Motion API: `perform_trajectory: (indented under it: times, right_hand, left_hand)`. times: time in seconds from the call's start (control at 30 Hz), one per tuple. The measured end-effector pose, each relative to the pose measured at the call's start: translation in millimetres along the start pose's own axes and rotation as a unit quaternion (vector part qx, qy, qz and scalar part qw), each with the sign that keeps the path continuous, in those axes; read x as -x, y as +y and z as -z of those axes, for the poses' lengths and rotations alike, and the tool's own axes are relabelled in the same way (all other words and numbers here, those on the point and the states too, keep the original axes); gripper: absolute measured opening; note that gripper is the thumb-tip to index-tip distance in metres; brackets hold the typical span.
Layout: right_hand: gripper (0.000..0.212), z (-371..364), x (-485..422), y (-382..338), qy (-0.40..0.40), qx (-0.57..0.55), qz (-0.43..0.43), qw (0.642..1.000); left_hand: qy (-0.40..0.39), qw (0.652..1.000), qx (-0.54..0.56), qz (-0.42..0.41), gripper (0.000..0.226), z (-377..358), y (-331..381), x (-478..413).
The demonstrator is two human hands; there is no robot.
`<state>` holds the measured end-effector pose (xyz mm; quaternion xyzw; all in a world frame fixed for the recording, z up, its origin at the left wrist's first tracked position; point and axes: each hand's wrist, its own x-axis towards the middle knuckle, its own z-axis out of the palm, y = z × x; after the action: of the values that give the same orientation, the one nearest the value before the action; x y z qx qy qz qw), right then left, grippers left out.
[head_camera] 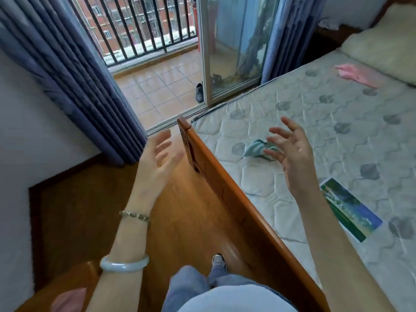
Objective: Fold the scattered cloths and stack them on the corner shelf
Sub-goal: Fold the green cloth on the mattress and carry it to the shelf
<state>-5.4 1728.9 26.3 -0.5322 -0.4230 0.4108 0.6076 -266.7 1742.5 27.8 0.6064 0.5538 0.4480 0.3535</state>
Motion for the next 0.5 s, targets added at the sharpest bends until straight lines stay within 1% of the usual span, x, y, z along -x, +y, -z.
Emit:
perform_trajectory:
  times: [0.07,0.13,0.2,0.33,0.4,0.5]
  right_hand:
    - [0.036,0.8,-18.8,3.6,0.017,0.001,-0.011,1.000]
    - [0.037,4.6,-37.7,7.8,0.043,0.002,-0.025,0.999]
    - [0.041,5.3,-48.6,10.0,0.048,0.006,-0.036,0.998]
    - [0.044,8.9,-79.6,22.9,0.102,0.010,-0.052,0.993]
    - [0.044,6.8,-97.3,28.1,0.134,0.013,-0.062,0.989]
    - [0.039,-2.7,-129.0,35.0,0.190,0.012,-0.063,0.980]
  left_hand:
    - [-0.024,1.000,-0.001,-0.003,0.058,-11.5,-4.6,-25.7]
    - [-0.059,0.998,0.013,0.014,0.060,-26.4,-14.1,-55.0]
    - [-0.076,0.997,0.022,0.017,0.060,-35.4,-23.1,-76.7]
    - [-0.161,0.986,0.039,0.008,0.064,-65.6,-33.2,-146.6]
    - [-0.197,0.979,0.046,-0.010,0.063,-79.9,-32.5,-180.5]
    - [-0.256,0.964,0.062,-0.032,0.062,-99.0,-38.3,-237.2]
